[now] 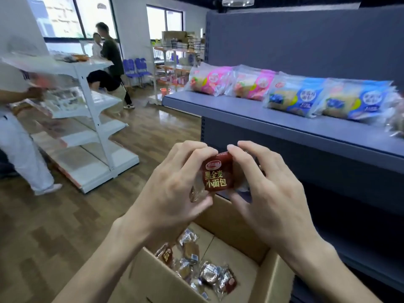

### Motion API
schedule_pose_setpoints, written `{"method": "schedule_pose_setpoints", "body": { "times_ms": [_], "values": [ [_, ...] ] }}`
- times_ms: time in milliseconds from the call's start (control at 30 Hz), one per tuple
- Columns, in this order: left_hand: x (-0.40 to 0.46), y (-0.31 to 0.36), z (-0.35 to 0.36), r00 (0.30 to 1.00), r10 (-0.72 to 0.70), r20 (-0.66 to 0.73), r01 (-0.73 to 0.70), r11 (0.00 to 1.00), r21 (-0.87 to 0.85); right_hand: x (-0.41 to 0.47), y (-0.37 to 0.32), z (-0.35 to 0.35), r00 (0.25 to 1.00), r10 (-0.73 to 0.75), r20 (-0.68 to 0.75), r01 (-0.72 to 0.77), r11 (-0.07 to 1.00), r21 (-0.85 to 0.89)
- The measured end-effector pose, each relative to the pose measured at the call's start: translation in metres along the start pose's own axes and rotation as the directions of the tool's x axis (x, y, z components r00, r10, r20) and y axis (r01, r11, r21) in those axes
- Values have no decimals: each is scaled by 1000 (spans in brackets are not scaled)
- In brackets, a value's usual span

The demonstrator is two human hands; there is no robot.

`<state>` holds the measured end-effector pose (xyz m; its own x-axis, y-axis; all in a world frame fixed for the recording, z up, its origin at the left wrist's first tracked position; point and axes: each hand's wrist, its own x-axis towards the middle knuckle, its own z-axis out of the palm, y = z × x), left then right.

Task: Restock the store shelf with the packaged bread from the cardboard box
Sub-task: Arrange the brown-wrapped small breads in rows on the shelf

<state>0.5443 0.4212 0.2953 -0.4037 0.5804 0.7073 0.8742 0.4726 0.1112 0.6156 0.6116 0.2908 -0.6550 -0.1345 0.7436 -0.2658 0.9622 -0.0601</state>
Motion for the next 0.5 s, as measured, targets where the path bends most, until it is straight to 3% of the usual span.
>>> {"method": "schedule_pose_setpoints", "body": {
  "times_ms": [200, 500],
  "values": [
    [45, 30, 12, 992, 116, -59, -120, 991, -64, -1, 38, -40, 996, 55, -66, -63, 989, -134],
    [140, 99, 77, 962, 239, -131, -264, 938, -225, -27, 159, -126, 971, 196, -140, -233, 906, -353]
  ]
}}
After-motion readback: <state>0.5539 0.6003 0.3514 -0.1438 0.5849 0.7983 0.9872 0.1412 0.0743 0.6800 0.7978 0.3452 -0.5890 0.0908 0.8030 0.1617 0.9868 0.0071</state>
